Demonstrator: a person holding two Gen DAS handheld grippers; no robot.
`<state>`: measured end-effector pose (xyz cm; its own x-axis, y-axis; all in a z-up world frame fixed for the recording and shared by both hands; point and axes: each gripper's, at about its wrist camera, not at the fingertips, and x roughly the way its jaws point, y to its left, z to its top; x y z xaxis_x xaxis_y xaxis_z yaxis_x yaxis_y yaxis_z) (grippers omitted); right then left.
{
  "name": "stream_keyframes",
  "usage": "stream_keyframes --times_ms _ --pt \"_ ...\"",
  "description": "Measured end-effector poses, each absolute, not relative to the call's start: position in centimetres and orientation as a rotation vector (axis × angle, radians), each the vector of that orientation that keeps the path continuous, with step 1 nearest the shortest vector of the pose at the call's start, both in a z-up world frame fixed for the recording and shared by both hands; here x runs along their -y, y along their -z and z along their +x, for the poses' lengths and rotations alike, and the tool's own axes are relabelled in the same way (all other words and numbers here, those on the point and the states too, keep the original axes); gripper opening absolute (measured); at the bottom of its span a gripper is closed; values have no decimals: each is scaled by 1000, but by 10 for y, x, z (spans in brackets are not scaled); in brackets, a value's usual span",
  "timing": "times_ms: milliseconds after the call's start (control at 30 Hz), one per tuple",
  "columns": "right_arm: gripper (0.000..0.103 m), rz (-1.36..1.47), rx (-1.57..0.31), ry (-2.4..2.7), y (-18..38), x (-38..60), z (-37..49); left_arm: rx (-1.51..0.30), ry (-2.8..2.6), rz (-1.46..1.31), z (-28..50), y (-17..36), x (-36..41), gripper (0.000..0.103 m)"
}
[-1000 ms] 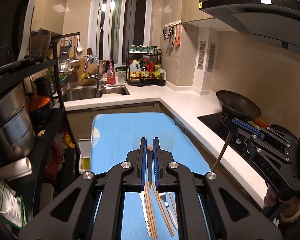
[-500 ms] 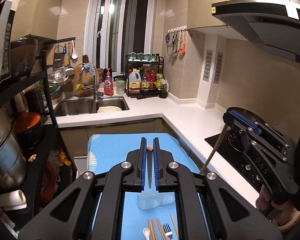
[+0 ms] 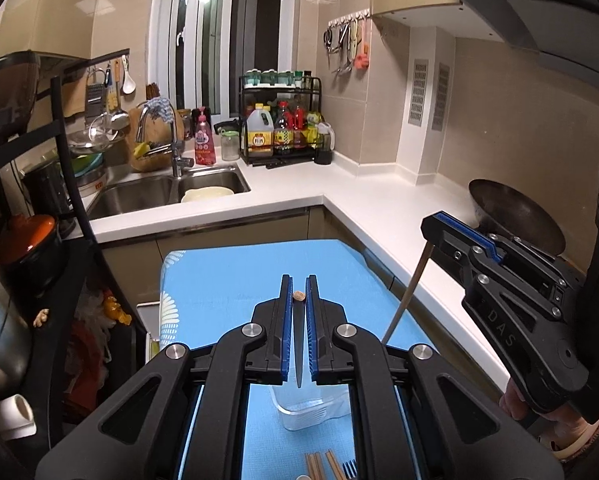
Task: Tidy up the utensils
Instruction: 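Lift both held chopsticks and carry them over the clear container, then open both tools to drop the chopsticks into the container, then withdraw both tools back toward the remaining utensils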
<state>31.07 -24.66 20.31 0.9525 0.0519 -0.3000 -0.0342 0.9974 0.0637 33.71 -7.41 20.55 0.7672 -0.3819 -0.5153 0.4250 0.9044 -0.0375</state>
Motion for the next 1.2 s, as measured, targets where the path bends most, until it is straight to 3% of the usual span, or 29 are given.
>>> stream_keyframes --times_ms 200,233,267,333,367,500,800,1200 --pt "8 102 -349 -42 -187 252 315 -559 420 91 341 -196 73 7" --pt "9 109 -353 -42 -184 253 316 -559 411 86 341 -196 71 15" --pt "17 116 -360 -42 -183 254 315 -559 400 78 340 -197 69 42" --pt "38 130 -359 -47 -181 255 311 -540 362 52 336 -200 60 81" --pt "50 133 -355 -50 -180 254 308 -518 335 28 333 -202 55 85" --pt "62 114 -331 -51 -184 251 291 -540 311 -13 329 -201 42 86" --pt "76 92 -330 -16 -190 250 230 -576 289 -39 292 -198 19 86" --pt "83 114 -450 32 -125 242 120 -715 233 -37 196 -130 -7 87"
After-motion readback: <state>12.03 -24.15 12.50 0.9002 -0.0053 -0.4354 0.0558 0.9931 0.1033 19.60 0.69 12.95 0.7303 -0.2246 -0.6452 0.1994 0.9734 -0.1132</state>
